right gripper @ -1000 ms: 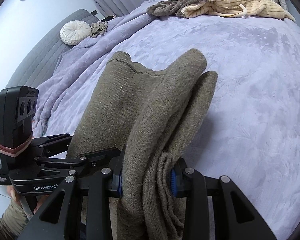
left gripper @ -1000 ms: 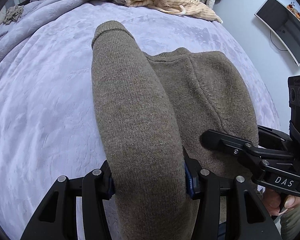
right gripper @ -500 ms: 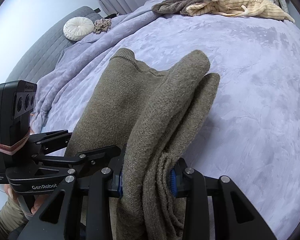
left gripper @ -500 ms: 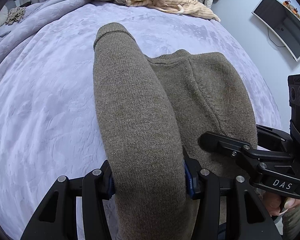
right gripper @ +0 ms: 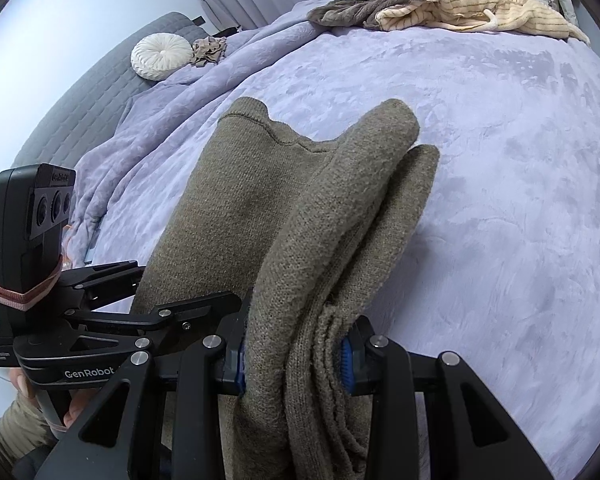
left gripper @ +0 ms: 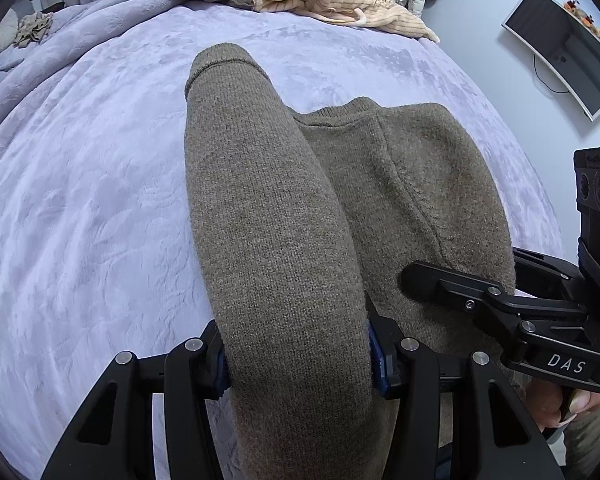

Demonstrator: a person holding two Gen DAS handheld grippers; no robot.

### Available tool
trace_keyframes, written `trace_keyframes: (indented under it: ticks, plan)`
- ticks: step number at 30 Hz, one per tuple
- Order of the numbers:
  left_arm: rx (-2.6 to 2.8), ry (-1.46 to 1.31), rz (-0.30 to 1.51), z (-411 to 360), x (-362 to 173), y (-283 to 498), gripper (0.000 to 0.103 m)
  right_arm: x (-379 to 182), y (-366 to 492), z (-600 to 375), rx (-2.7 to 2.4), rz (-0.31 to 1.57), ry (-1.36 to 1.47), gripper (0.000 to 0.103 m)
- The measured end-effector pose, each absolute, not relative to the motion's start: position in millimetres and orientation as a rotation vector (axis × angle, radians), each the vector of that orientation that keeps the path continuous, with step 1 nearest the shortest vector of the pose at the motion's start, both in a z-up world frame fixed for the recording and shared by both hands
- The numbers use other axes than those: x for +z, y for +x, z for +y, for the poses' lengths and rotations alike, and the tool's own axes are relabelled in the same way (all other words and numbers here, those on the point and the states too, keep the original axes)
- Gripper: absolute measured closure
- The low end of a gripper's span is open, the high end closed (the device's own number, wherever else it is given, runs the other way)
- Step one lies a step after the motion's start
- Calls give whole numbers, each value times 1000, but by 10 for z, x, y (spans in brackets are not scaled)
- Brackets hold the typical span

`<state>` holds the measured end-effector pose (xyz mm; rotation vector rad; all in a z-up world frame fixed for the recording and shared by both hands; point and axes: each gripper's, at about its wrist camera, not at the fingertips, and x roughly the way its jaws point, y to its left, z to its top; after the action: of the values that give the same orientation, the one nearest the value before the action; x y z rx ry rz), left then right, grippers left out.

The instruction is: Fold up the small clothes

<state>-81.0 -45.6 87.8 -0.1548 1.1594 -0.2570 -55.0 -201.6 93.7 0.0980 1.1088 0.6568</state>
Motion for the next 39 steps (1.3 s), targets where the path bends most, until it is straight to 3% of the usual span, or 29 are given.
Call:
trace_keyframes:
  ticks: [12,16,17,19,26,30,39]
  plan:
    - [-261,-170,1183,-424,678,-805,49,752,-519,-2070,666,1134,129,66]
    - [-246,-204,1178,-282,536,-840,26,554,-444,-2204,647,1172,171,60]
    - [-246,-222,1178,-235,516,-854,25,489,-423,-2258,645,1186,202,57]
    - [-265,-267,1185,-149,519,-874,25,419,-388,-2371,630,1198,248,45]
    - [-195,-312,1114,125,841,-836,25,831,-495,-2599,581,1058,213,45]
    - [-99,-216,1146,71,751,-546,25,1043,-482,-2439,696,1004,163,45]
    - [-99,-211,1240,14,354,-177,24,487,36,-2286,686,1135,153,48]
